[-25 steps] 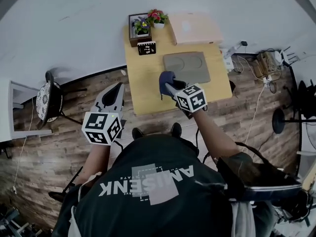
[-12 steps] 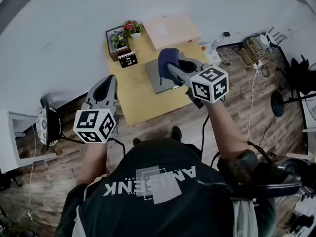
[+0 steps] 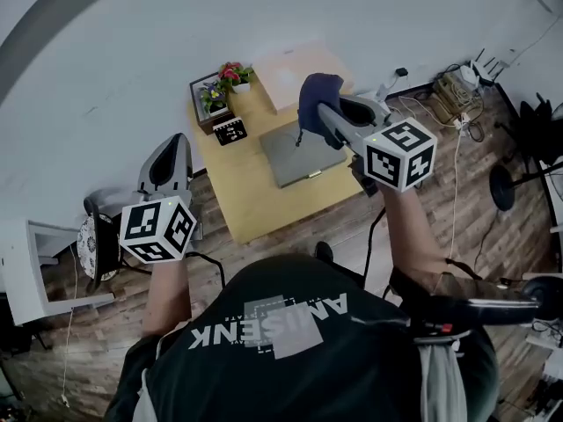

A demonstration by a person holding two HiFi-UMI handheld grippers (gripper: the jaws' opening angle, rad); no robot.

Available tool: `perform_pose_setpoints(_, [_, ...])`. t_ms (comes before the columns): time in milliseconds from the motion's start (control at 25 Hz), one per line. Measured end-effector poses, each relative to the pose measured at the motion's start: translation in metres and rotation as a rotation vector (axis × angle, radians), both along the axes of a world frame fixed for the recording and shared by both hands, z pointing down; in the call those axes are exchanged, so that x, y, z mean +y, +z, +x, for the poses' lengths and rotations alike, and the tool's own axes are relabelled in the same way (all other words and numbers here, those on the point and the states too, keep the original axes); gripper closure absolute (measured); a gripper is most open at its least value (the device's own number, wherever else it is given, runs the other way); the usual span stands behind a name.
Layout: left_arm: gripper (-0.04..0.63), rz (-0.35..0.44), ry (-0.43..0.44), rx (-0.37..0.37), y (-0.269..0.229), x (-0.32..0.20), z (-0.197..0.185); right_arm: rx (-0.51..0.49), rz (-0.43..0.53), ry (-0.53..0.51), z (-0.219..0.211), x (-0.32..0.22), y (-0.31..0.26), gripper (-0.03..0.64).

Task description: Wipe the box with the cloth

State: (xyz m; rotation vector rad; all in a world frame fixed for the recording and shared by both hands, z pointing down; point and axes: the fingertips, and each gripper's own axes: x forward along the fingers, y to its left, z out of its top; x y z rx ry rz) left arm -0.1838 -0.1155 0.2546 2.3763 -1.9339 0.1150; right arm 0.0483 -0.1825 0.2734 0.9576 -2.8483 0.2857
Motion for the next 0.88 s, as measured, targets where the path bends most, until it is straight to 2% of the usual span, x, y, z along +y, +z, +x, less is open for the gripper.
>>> perform_pose_setpoints(120, [0.595, -0.014, -0.036, -0.015, 0.003, -0.001, -0.007, 0.014, 0.003, 0.047, 0.01, -0.008, 0.001, 0.546])
perform_pose_setpoints(400, [0.595, -0.036, -0.052, -0.052, 0.007, -0.006, -0.01, 0.017, -0.005, 0.033, 0.005, -0.014, 0.009, 0.546])
perform_pose_setpoints(560, [0.595, -0.042, -0.058, -0.044, 0.012, -0.009, -0.011, 0.028, -0.013, 0.026, 0.002, -0.018, 0.014, 0.546])
perform_pose_setpoints(720, [0.595, -0.069, -0.038, -0.002, 0.017, -0.011, -0.01, 0.034, -0.022, 0.024, -0.001, -0.021, 0.019, 0.546])
perform_pose_setpoints(880, [0.595, -0.077, -0.045, -0.009, 0.019, -0.012, -0.014, 0.044, -0.022, 0.026, -0.001, -0.023, 0.019, 0.546])
